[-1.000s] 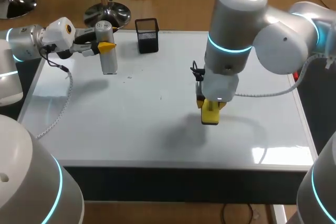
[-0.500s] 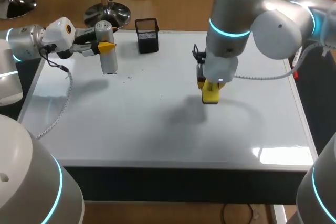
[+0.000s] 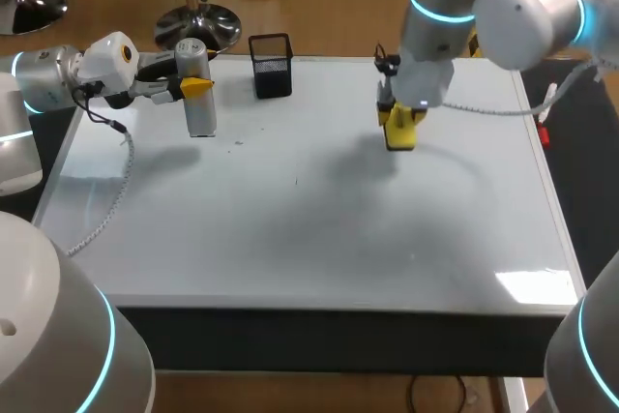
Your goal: Pick up the inspection probe, press it on each red-marked spot on the whiteboard one by one, put down the probe, pick up the eraser, and wipe off all the red marks.
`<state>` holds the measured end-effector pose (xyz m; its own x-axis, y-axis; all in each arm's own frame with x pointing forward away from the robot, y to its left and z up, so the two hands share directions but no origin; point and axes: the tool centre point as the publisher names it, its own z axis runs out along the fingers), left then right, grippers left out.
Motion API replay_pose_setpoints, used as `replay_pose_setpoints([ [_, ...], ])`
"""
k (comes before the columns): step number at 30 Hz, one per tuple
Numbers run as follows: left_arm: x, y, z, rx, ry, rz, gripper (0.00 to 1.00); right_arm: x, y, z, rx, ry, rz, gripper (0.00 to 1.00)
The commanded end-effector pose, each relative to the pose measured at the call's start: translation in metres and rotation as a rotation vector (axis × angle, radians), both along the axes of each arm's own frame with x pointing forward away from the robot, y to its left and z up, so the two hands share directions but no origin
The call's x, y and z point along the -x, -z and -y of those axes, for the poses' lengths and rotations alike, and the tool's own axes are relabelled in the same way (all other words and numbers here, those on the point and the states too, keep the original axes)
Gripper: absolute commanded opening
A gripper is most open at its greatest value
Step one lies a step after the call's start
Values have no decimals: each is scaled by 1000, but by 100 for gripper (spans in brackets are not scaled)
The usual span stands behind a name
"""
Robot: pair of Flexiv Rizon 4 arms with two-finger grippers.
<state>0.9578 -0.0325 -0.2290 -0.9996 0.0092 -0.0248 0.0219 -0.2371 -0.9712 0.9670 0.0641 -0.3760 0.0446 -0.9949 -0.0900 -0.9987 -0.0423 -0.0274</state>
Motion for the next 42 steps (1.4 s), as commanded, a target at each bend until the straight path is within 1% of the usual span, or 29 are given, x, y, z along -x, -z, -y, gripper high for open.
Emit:
replay_pose_setpoints([
  [1,1,-1,0,-1,-3,2,0,-48,2,-7,21,-20,-93,0],
  [3,1,-1,0,-1,-3,2,0,-58,2,-9,19,-22,-98,0],
  [5,1,-1,0,-1,-3,2,0,-75,5,-9,17,-27,-111,0],
  [10,1,-1,0,-1,-3,2,0,-99,5,-17,21,-31,-129,0],
  [15,1,-1,0,-1,-3,2,0,-113,4,-35,7,-45,-145,0],
  [21,1,-1,0,-1,-3,2,0,-125,8,-61,-8,-68,-159,0],
  [25,1,-1,0,-1,-3,2,0,-131,12,-72,-13,-69,-167,0],
  [28,1,-1,0,-1,-3,2,0,-139,15,-76,-23,-71,-178,0],
  [37,1,-1,0,-1,-3,2,0,-154,16,-90,-7,-75,-196,0],
  [42,1,-1,0,-1,-3,2,0,-157,28,-92,18,-53,-215,0],
])
